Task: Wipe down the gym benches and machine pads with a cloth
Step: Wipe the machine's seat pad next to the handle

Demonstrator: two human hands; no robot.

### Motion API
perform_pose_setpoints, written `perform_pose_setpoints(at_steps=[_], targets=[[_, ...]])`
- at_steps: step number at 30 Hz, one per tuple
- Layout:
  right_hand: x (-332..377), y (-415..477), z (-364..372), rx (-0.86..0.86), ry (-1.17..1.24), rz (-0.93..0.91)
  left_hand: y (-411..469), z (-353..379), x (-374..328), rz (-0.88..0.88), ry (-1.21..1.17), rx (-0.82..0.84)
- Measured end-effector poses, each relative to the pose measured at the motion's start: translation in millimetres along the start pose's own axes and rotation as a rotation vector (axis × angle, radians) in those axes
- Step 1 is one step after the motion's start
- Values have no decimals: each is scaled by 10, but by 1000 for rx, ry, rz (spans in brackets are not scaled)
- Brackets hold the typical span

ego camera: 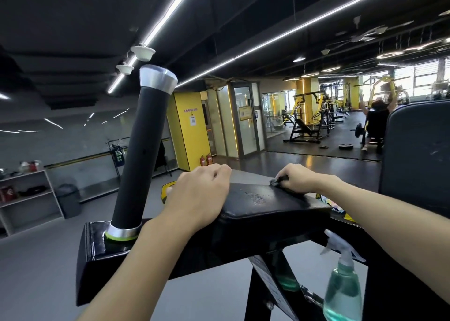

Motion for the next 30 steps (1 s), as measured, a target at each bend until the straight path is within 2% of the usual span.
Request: perform_pose_setpoints(at_steps=[3,8,13,19,23,27,30], targets=[[24,70,55,18,-12,51,-7,-8,7,1,-9,-14],[121,-80,-39,4,102,-51,22,2,2,-4,-8,-1],[-36,-53,3,-17,34,43,-4,-4,9,-6,-9,-1],[89,-270,-112,-16,72,-87,-14,-5,0,5,-6,-7],[-75,-278,-101,-26,-6,13,-39,-9,-5,8,-4,-5],[101,-358,-153,-6,-21,-81,-41,-5,1,-4,-9,-3],[-13,-430,-195,-9,32,-49,-40,-5,-2,-3,3,-5]])
Point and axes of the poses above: each hand's wrist, its own y-axis towards the middle knuckle, its own z-axis out of the palm, x = y × z, the point moved 4 cm from there along y, towards the middle knuckle, and after that the axes turned 9 degrees about -x, right-handed, at the moved point
